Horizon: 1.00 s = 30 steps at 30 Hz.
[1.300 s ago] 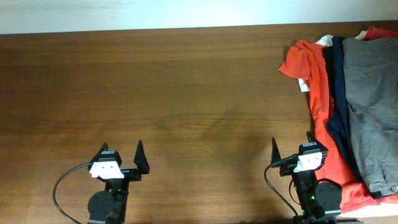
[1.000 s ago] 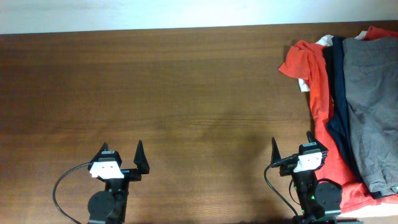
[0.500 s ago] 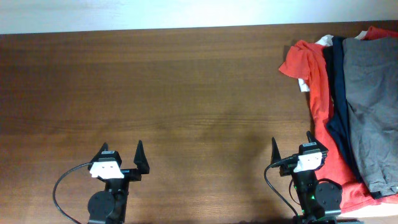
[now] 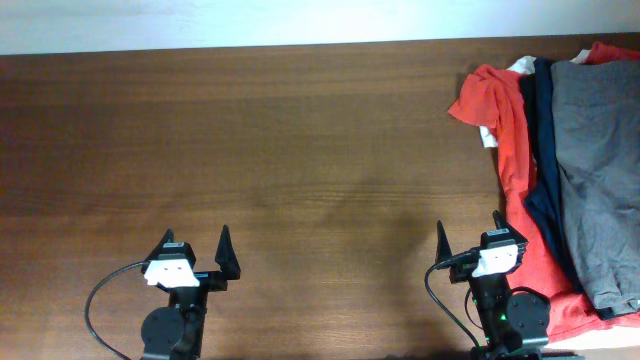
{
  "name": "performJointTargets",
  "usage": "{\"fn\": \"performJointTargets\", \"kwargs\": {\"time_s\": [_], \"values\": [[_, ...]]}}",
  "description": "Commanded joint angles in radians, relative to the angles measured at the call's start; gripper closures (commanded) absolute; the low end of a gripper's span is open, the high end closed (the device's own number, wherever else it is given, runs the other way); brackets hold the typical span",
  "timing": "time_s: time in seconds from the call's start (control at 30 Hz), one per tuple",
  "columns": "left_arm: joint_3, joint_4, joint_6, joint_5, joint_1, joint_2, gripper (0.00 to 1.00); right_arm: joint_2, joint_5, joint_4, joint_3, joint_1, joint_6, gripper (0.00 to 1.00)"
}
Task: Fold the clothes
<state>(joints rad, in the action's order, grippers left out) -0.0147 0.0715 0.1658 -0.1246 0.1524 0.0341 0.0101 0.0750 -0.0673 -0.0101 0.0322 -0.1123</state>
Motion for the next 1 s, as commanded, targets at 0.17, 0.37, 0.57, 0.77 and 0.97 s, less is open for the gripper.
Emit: {"fn": "performJointTargets", "kwargs": {"time_s": [0.17,0.37,0.57,0.77,0.97], "values": [[0.006,-0.002,0.009,-0.011,0.006,-0.01,0.01,-0.005,-0.001,-0.005,0.005,-0.006,-0.003,0.02],[0.006,-0.002,0.009,-0.012,0.006,-0.01,0.01,-0.005,-0.001,-0.005,0.005,-0.006,-0.002,0.02],[0.006,-0.002,0.009,-0.012,0.006,-0.01,0.01,-0.005,-0.001,-0.004,0.005,-0.006,-0.003,0.02],[0.006,-0.002,0.009,-0.012,0.006,-0.01,0.01,-0.005,0.02,-0.009,-0.008,-0.006,0.104,0.02],[0.006,-0.002,0.009,-0.012,0.006,-0.01,0.01,0.02,0.018,-0.072,-0.245,-0.006,0.107,0.02]]}}
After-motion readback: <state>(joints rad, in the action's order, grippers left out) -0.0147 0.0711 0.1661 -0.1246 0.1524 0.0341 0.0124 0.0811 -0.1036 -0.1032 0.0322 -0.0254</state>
